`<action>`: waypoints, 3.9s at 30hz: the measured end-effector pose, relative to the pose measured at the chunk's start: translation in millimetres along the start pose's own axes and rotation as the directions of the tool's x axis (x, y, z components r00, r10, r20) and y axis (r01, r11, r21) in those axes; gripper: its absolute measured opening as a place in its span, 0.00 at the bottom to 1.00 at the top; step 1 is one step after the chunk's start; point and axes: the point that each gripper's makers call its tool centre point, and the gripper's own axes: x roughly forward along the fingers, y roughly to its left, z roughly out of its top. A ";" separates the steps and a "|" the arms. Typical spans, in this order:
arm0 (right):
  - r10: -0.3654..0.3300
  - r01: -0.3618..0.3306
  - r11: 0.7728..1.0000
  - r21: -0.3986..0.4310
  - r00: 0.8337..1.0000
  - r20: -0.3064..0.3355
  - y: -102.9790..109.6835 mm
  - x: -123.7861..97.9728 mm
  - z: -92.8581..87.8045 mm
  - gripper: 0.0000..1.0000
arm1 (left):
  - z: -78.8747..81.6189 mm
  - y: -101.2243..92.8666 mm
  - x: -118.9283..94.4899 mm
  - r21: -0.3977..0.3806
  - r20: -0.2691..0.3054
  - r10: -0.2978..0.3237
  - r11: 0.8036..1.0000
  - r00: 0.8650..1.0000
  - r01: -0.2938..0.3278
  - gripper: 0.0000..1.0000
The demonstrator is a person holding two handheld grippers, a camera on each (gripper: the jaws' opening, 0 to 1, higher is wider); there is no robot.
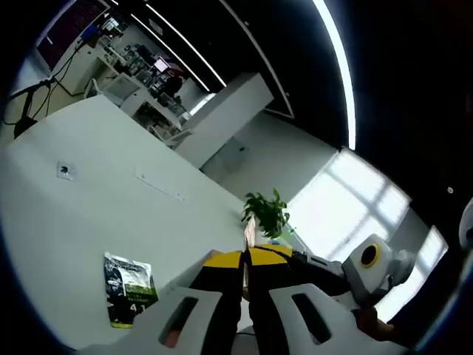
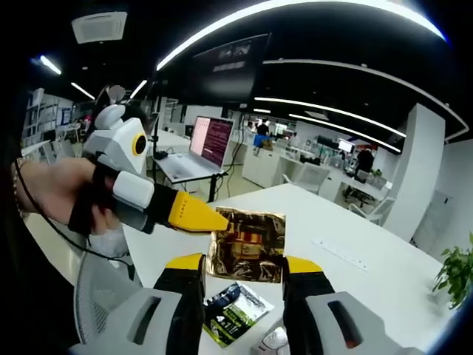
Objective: Arrange the skincare products in the storage area until every visible bottle or jar stands upright without overlapping.
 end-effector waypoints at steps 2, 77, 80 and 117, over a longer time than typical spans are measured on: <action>0.010 -0.010 1.000 0.005 1.000 -0.013 2.2 0.2 -4.3 0.35 | -2.0 3.3 -0.5 0.010 -0.024 0.002 1.000 1.000 -0.002 0.00; 0.114 -0.089 0.980 0.181 0.984 -0.138 -23.9 -35.2 -166.6 0.99 | -62.9 186.6 0.7 0.051 -0.565 0.188 0.980 0.804 -0.194 0.00; 0.104 -0.078 0.977 0.196 0.987 -0.125 -28.1 -35.0 -165.9 0.99 | -63.6 196.5 0.8 0.062 -0.575 0.208 0.976 0.791 -0.210 0.00; 0.056 -0.016 0.969 0.246 0.986 -0.158 -36.5 -34.6 -173.6 0.92 | -64.3 271.4 18.4 0.216 -0.677 0.364 0.929 0.640 -0.301 0.00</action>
